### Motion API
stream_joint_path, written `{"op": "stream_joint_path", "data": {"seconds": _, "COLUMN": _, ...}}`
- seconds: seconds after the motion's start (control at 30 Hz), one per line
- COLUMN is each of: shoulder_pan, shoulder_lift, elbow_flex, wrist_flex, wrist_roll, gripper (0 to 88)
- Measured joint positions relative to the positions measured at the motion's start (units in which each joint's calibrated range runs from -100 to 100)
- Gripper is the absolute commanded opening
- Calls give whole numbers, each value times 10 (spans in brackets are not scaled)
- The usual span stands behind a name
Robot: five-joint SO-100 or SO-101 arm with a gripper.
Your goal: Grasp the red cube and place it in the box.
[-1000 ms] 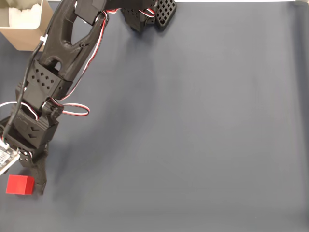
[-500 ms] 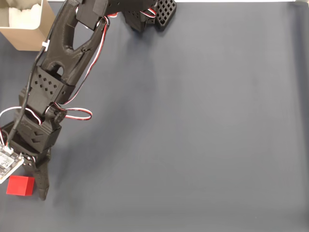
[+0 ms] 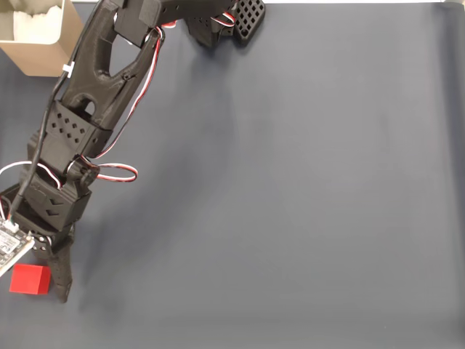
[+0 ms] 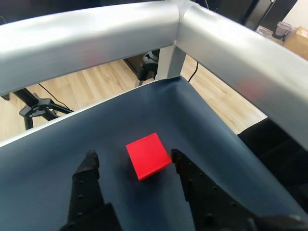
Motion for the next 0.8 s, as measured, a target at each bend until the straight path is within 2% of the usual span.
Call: {"op": "stream_joint_path", "data": {"seconds": 0.8, "shoulder_pan": -12, "shoulder_lift": 0, "elbow_flex": 21, "wrist_flex": 0, "wrist_roll": 0, "gripper": 346}}
